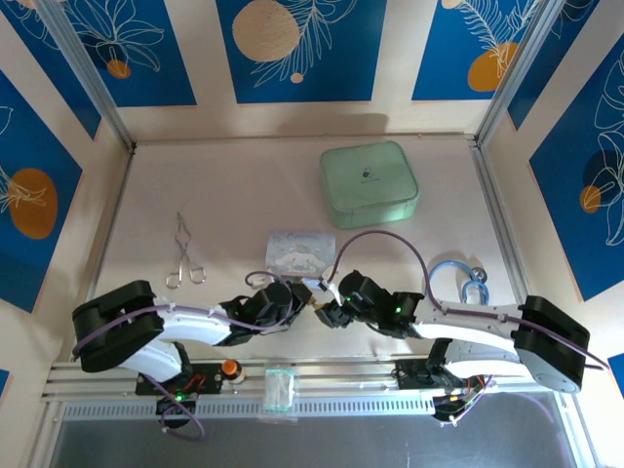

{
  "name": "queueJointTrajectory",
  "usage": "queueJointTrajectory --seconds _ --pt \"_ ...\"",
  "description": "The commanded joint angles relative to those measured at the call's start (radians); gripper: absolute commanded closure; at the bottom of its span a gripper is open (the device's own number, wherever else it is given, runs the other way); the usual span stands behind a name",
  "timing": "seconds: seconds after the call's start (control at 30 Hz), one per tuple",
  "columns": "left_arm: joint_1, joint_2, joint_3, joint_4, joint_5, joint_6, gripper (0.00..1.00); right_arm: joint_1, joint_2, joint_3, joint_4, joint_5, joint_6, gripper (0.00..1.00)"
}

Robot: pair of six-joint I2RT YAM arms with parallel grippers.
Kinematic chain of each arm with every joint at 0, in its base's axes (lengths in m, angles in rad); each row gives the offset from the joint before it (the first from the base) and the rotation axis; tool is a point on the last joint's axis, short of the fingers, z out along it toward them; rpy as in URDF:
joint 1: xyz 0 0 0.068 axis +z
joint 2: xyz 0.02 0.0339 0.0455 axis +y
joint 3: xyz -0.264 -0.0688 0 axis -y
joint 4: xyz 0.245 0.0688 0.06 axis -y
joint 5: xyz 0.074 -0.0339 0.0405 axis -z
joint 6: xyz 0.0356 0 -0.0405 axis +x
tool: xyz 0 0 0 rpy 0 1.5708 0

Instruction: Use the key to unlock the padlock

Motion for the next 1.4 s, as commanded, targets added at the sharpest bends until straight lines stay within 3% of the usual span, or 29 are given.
queueJointTrajectory --seconds 0.0,0.33,0.53,0.8,1.03,1.37 --pt "0.007 -0.044 0.029 -0.007 0.0 0.034 1.0 0.023 0.029 0.009 0.087 -0.005 -0.087 0.44" --pt "0.007 -0.037 0.025 0.017 0.008 0.028 1.0 0.108 0.113 0.023 0.135 0.064 -0.136 0.55" --pt "0.007 -0.041 0.021 0.013 0.006 0.025 1.0 0.087 0.041 -0.033 0.109 0.078 -0.079 0.61" --pt "0.007 -0.037 0.039 0.013 0.018 0.029 1.0 0.125 0.024 -0.055 0.132 0.113 -0.123 0.61" --pt "0.007 -0.038 0.045 0.003 0.022 0.029 1.0 0.13 0.117 -0.006 0.181 0.103 -0.152 0.63" --pt "0.007 -0.042 0.038 0.006 0.027 0.024 1.0 0.129 0.175 0.022 0.226 0.126 -0.147 0.77"
